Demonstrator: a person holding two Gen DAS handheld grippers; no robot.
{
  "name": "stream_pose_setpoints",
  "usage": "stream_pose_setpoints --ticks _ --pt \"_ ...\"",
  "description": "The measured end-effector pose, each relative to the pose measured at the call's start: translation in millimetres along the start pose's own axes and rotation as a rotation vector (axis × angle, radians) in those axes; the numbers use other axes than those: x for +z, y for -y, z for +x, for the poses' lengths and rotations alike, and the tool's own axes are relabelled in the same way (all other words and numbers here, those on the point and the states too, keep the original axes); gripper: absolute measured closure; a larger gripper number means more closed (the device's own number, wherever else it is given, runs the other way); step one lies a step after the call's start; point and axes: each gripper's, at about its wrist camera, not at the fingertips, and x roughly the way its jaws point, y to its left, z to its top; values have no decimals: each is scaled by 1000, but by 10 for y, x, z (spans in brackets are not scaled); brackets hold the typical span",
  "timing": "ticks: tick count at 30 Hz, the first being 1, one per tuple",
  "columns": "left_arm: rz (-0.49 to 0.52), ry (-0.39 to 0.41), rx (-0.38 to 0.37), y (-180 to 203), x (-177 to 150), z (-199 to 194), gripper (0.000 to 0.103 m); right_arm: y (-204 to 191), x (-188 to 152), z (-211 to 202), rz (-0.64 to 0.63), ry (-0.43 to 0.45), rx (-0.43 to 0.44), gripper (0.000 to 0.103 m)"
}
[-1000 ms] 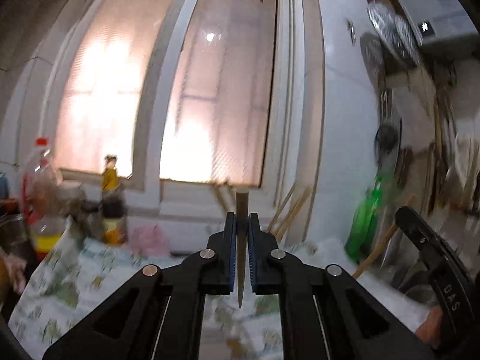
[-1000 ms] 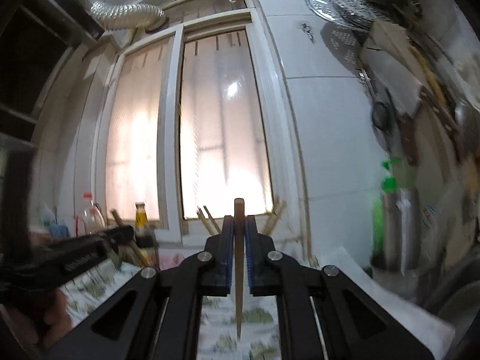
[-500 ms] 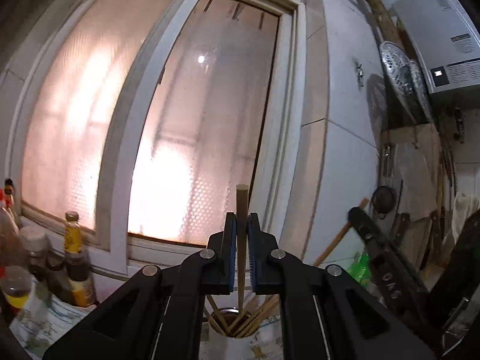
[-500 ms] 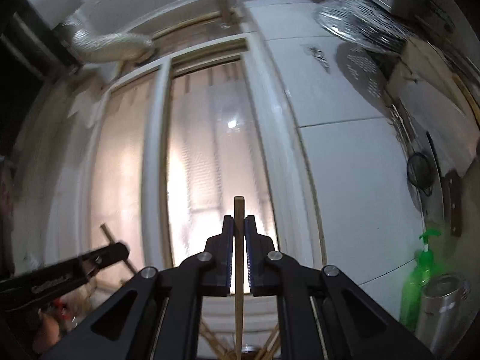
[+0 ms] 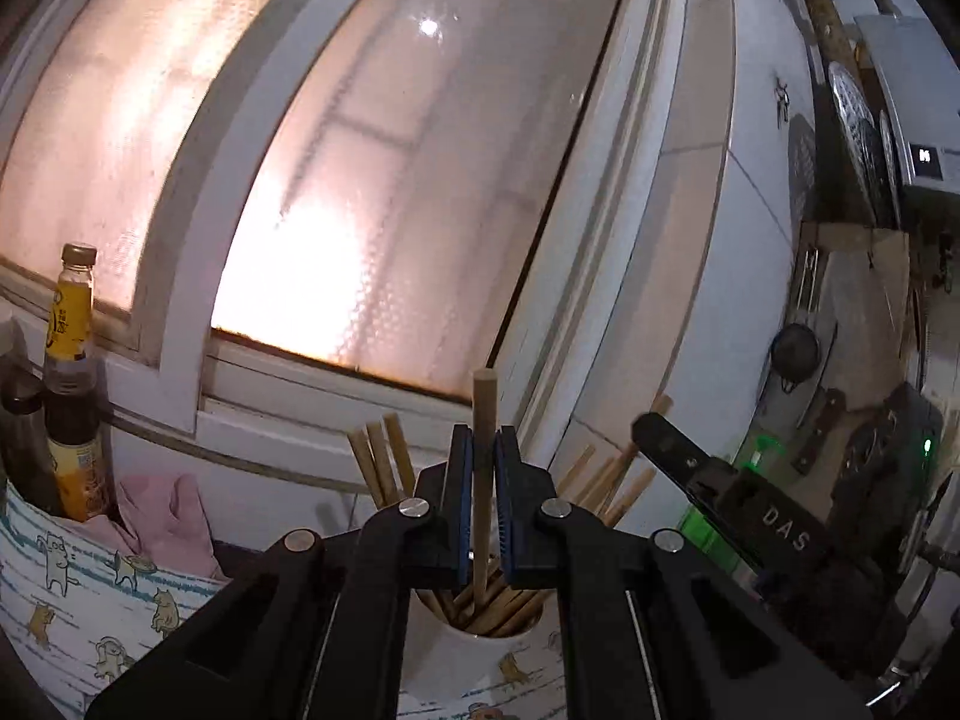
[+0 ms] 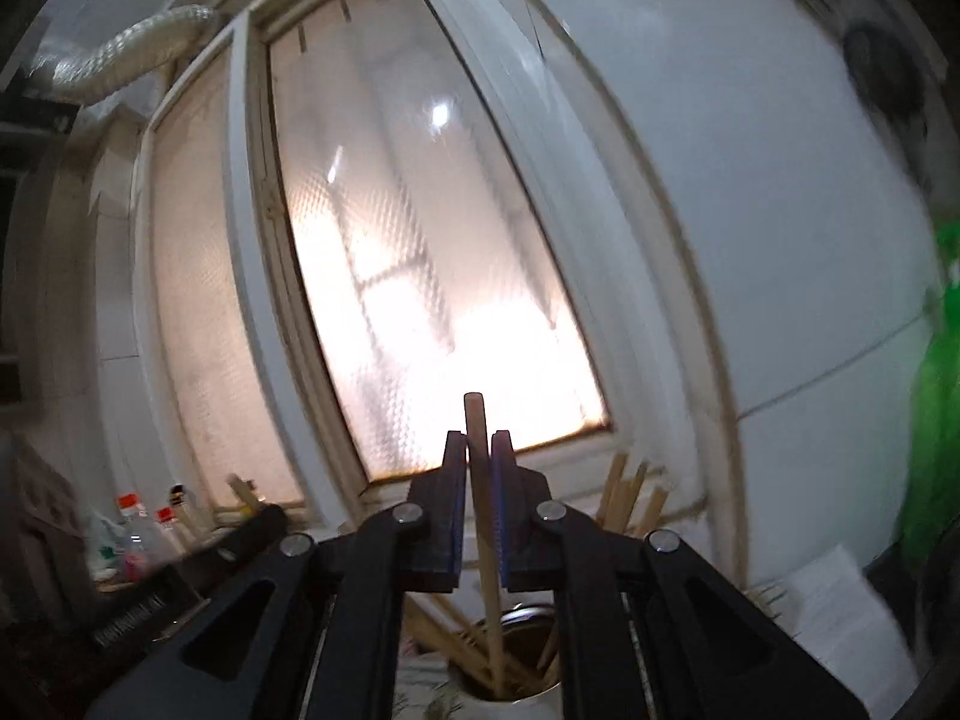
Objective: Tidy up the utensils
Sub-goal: 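Lift both held chopsticks and insert them into the white cup, then open both grippers over the cup and pull both tools back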
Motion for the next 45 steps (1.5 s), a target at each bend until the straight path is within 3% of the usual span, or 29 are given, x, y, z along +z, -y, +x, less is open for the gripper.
stream_pose_setpoints --ticks 12,14,16,18,23,26,29,33,36,40,45 --pt "-39 -97 7 -115 -181 278 97 -63 -215 234 -13 -118 27 93" --pt "-8 -85 44 -98 -201 285 97 -31 -216 204 9 -105 29 93" --pt "-3 -66 30 -79 -204 239 96 -19 -217 178 5 -99 35 91" --pt "19 -28 24 -32 -177 146 87 -22 -199 133 -2 -77 34 74" --pt "135 146 102 113 -67 -230 53 -19 -121 -34 -17 -19 36 49" --pt "200 211 160 174 -54 -373 39 -17 -77 -127 -18 29 31 34" --pt "244 208 226 211 -55 -423 28 -58 -58 -213 -57 83 4 27" --pt "285 168 272 183 -95 -542 15 -136 -63 -265 -108 112 4 4" --pt "330 153 305 141 -156 -709 1 -185 -105 -318 -123 104 -10 0" --pt "365 143 331 67 -282 -928 0 -213 -241 -463 -112 96 -85 0" --pt "331 102 341 -89 -456 -1070 0 -326 -468 -589 -180 53 -144 0"
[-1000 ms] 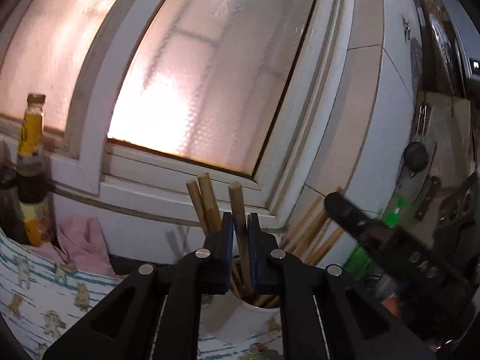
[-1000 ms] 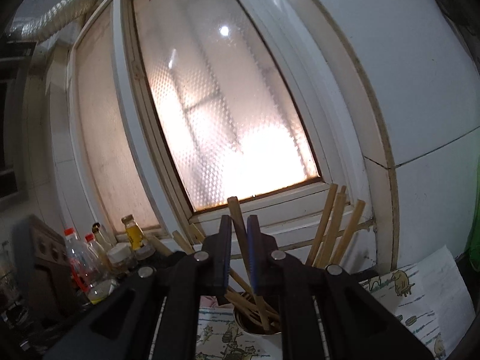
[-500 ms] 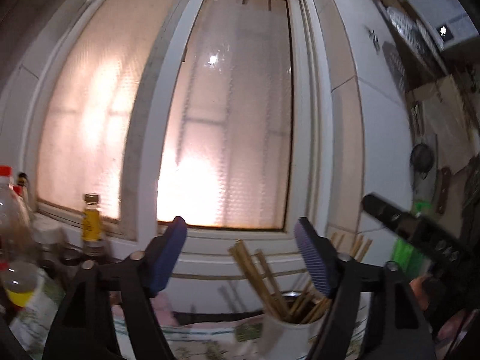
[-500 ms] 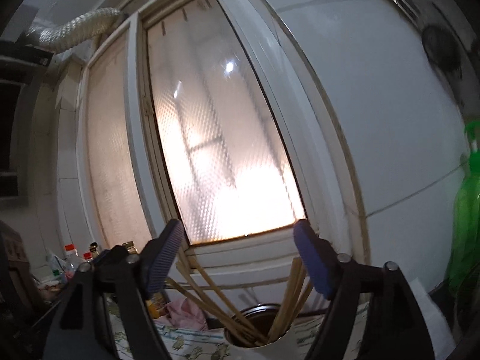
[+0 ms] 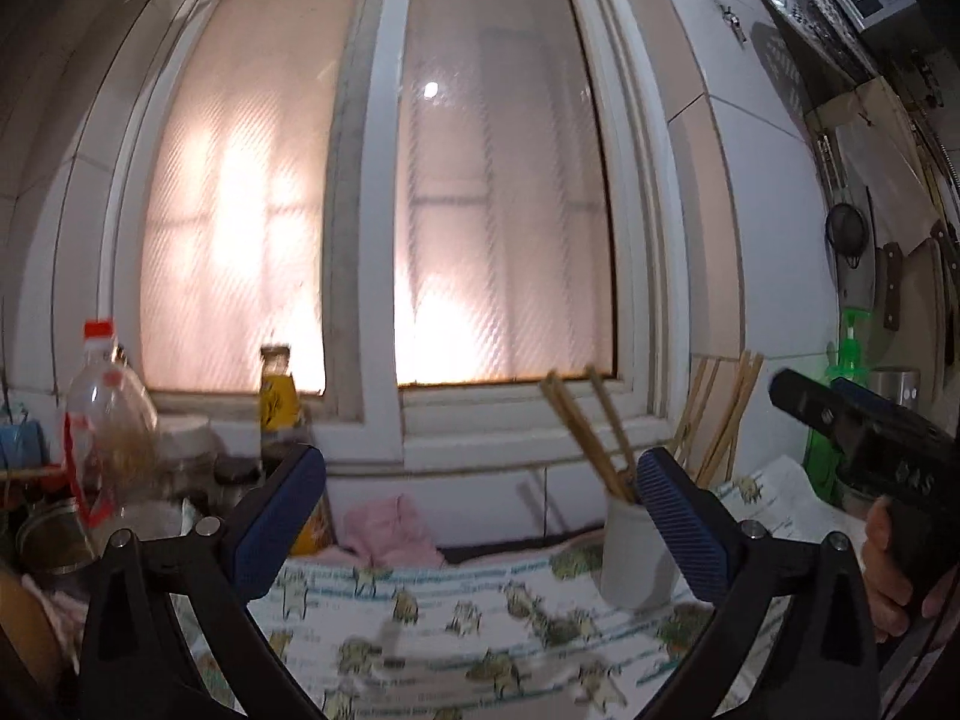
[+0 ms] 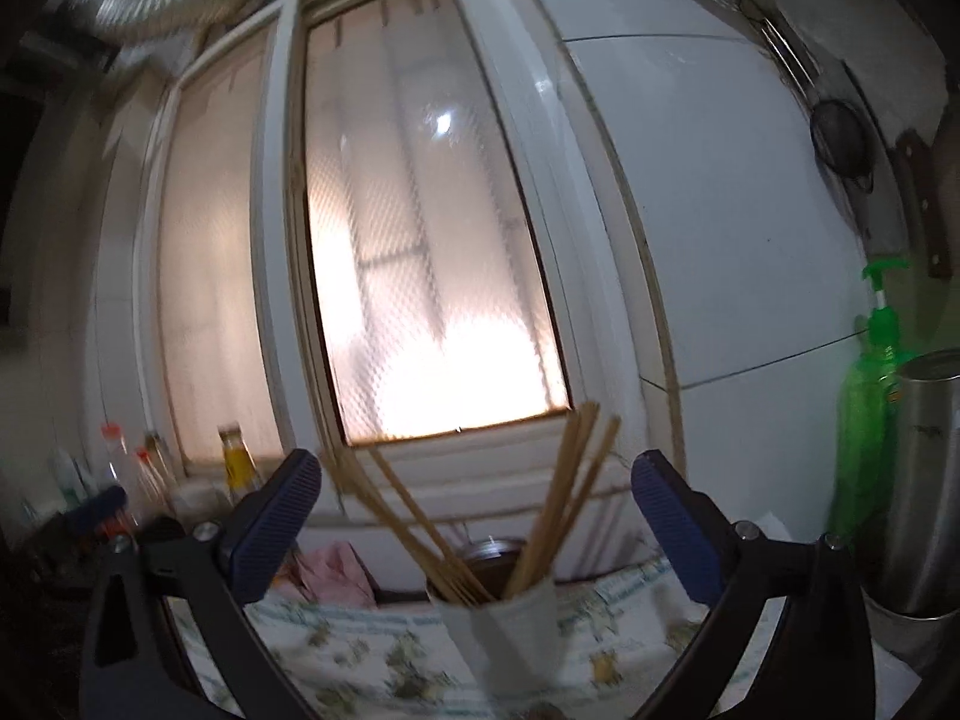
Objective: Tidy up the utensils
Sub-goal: 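Open both grippers over the cup and pull both tools back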
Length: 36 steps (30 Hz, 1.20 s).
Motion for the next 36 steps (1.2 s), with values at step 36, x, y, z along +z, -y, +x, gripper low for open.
stream_pose_setpoints --ticks 36 --pt "-67 -201 88 -206 -622 218 0 -76 -732 161 -137 -340 15 0"
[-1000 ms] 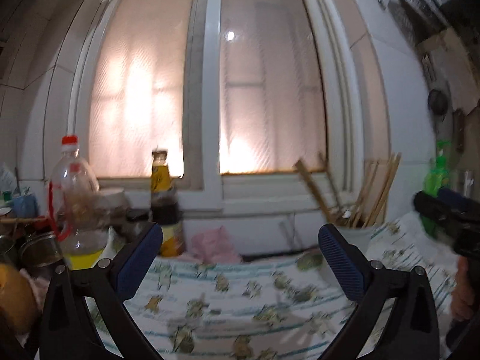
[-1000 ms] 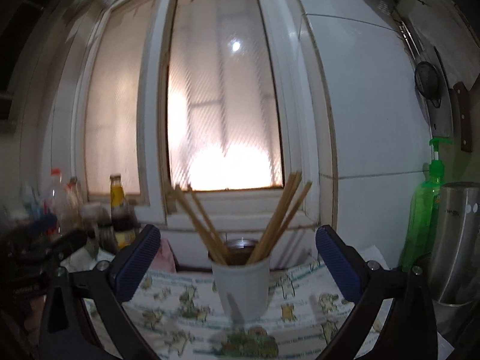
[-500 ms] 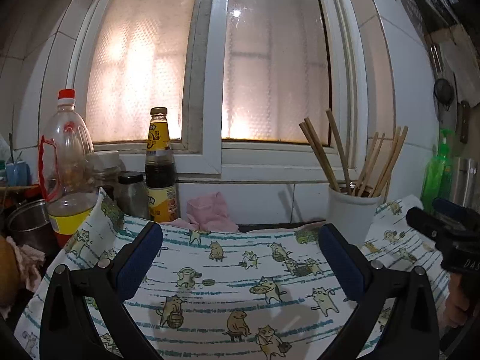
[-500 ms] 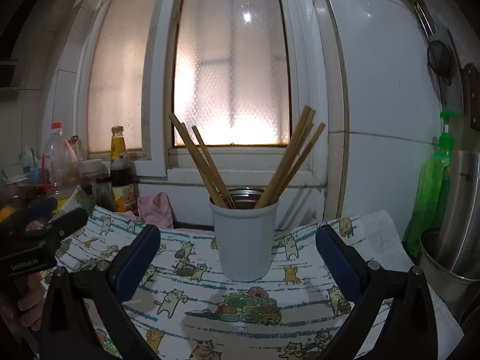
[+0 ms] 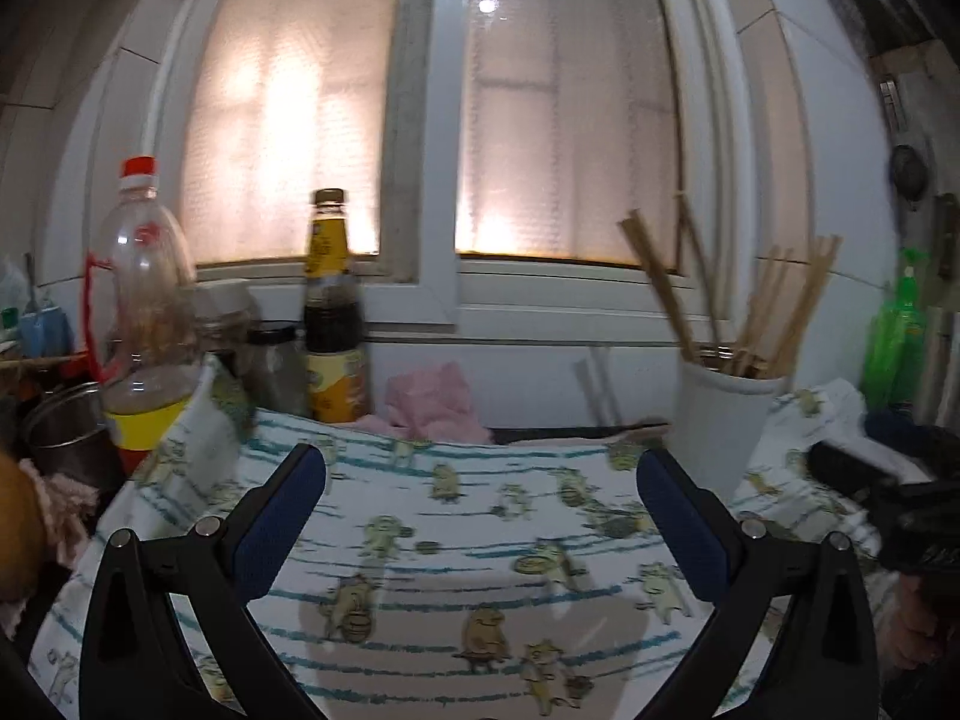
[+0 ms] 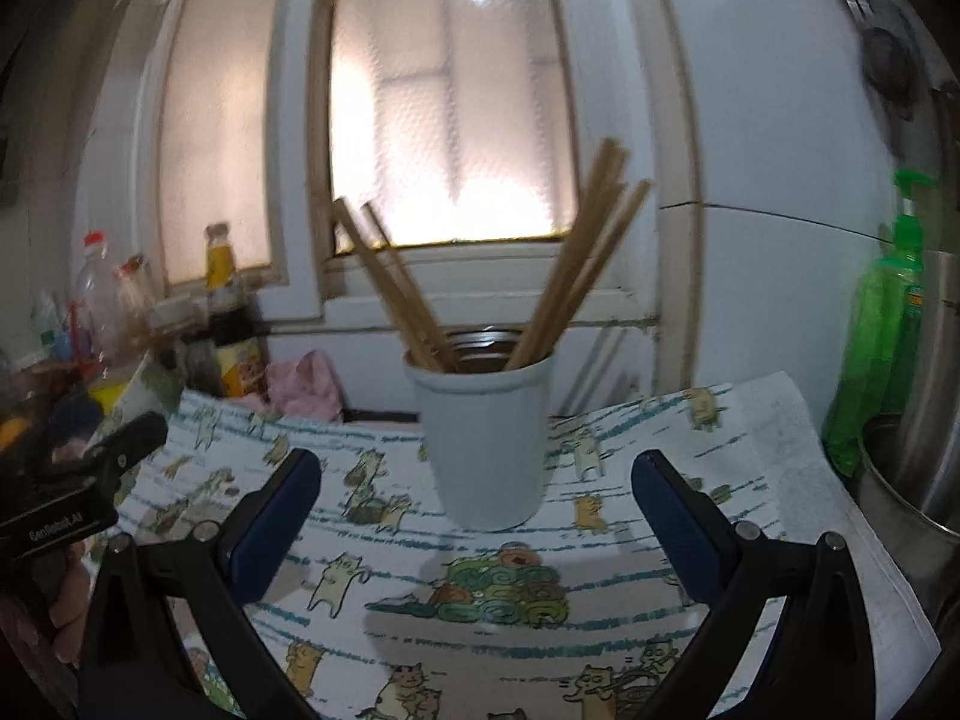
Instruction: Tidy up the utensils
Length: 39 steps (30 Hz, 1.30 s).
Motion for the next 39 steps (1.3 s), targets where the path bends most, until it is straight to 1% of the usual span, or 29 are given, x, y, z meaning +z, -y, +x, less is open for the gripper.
stream_pose_setpoints --ticks 2,5,9,11,13,15,19,22,25,28,39 --pt "1 -10 19 1 1 22 0 -63 -11 20 -32 -14 16 0" --pt "-18 -8 16 -38 4 17 0 -110 -20 -22 -56 11 2 0" --pt "-15 -10 27 -25 2 -5 0 -76 -19 -35 -39 20 -8 0" --pt "-19 2 37 -32 -6 -57 0 -71 -17 -40 -34 22 -6 0" --pt "-20 9 28 -37 -8 -83 0 -62 -16 -69 -31 31 2 0" --pt "-15 -8 32 -30 -6 -50 0 -53 -18 -82 -27 30 10 0" --pt "-16 -9 31 -36 -9 -34 0 -51 -15 -82 -24 31 7 0" --pt "-17 -19 13 -42 -18 -26 0 -47 -16 -90 -20 34 2 0" --pt "-11 -3 20 -23 -27 -73 0 -28 -18 -90 -11 31 -3 0" --pt "-9 -13 19 -15 -30 -63 0 2 -19 -97 2 34 -3 0" --pt "-11 -8 24 -13 -28 -83 0 33 -18 -122 14 42 -4 0"
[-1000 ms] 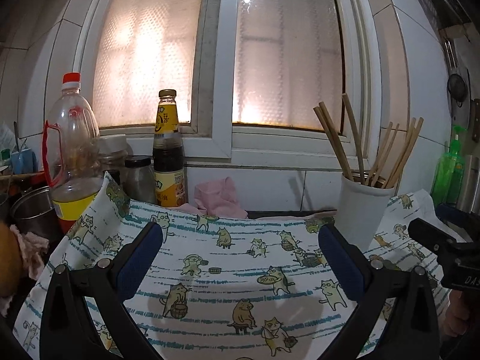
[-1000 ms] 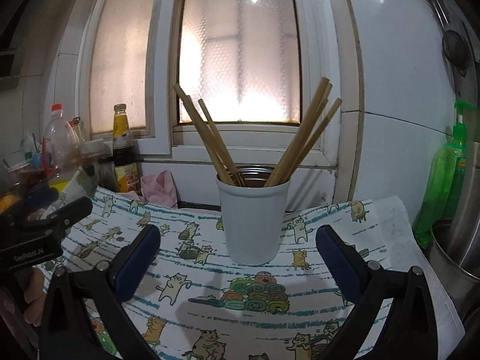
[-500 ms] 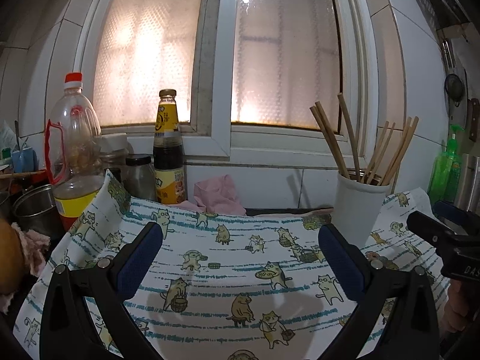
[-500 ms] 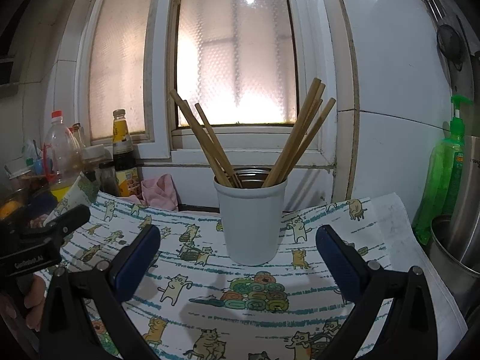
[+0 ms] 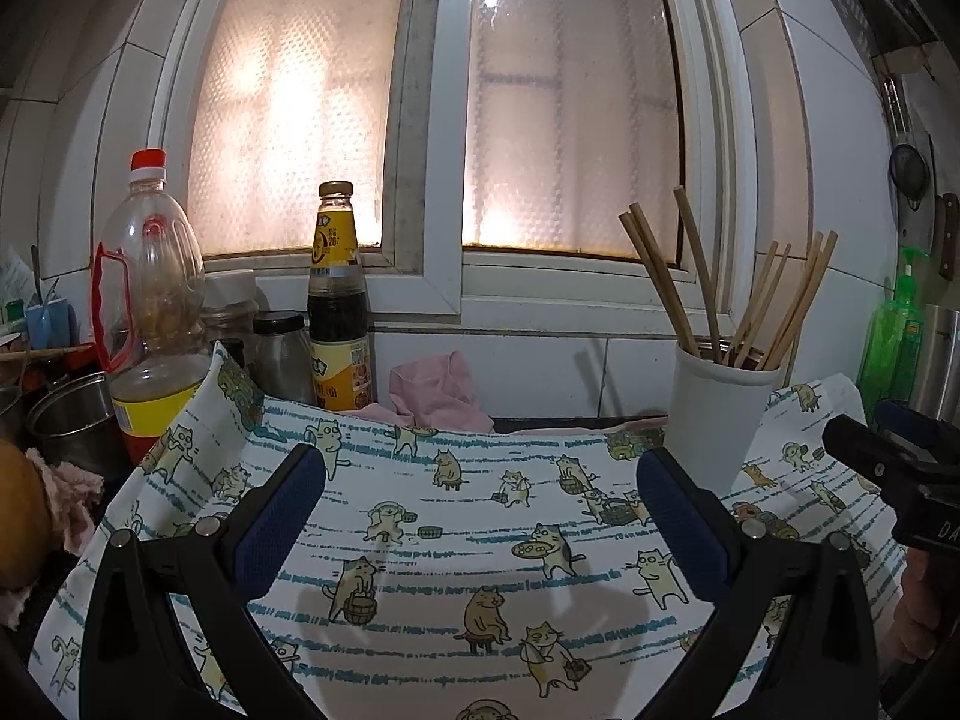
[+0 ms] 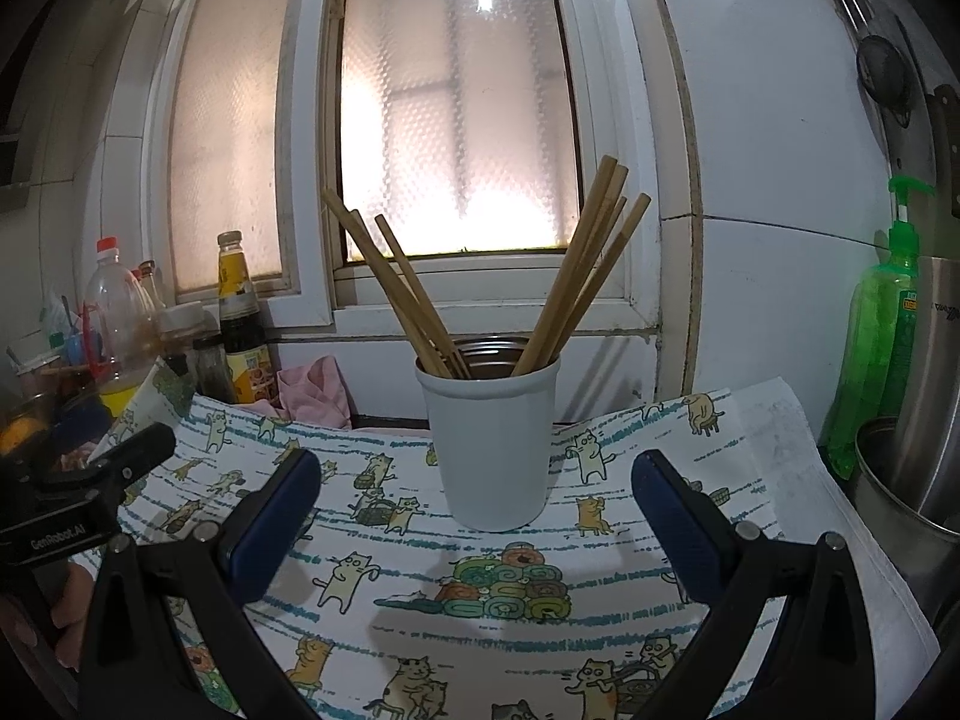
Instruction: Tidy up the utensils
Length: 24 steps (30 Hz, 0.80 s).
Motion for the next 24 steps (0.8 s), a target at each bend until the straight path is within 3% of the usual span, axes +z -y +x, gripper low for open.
stream_pose_setpoints --ticks 24 --pt "-18 -2 1 -40 -1 3 0 16 13 -72 17 20 -1 0"
